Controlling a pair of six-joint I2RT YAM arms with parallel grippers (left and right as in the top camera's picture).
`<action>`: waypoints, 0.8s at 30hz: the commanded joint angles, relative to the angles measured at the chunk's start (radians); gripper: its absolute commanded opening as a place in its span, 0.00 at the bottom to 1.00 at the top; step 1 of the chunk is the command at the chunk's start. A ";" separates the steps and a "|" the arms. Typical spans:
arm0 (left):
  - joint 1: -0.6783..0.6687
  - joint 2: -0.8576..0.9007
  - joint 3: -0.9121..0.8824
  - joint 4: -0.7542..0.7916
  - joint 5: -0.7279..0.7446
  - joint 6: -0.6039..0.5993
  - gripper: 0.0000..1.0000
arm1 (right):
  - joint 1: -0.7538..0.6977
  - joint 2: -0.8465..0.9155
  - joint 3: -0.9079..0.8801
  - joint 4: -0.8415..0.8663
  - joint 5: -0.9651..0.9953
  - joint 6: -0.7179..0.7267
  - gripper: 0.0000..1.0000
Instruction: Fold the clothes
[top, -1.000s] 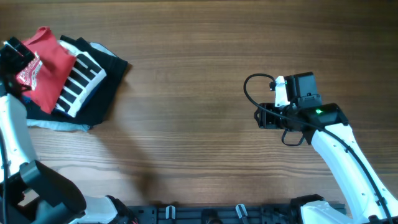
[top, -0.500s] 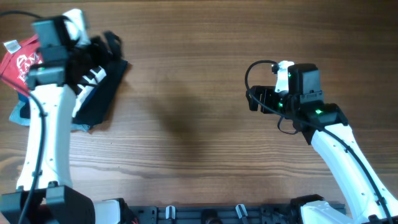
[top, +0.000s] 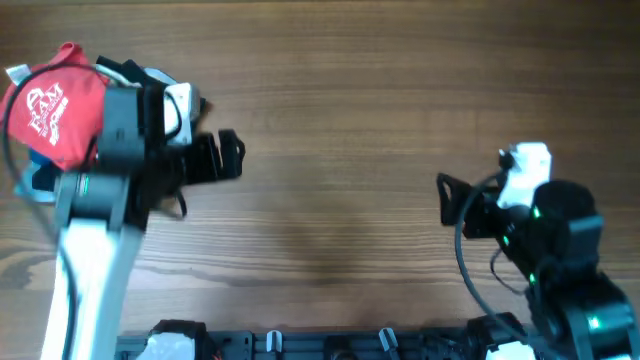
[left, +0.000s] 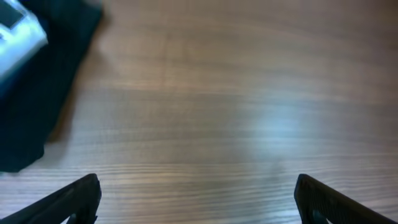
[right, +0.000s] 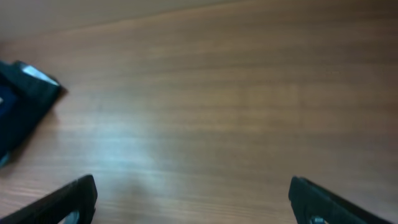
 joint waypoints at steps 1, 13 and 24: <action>-0.085 -0.272 -0.119 0.055 -0.125 -0.006 1.00 | 0.001 -0.106 0.013 -0.048 0.107 0.012 1.00; -0.124 -0.698 -0.206 0.002 -0.162 -0.005 1.00 | 0.001 -0.171 0.013 -0.053 0.109 0.012 0.99; -0.124 -0.697 -0.206 -0.137 -0.162 -0.005 1.00 | 0.001 -0.171 0.013 -0.054 0.109 0.012 1.00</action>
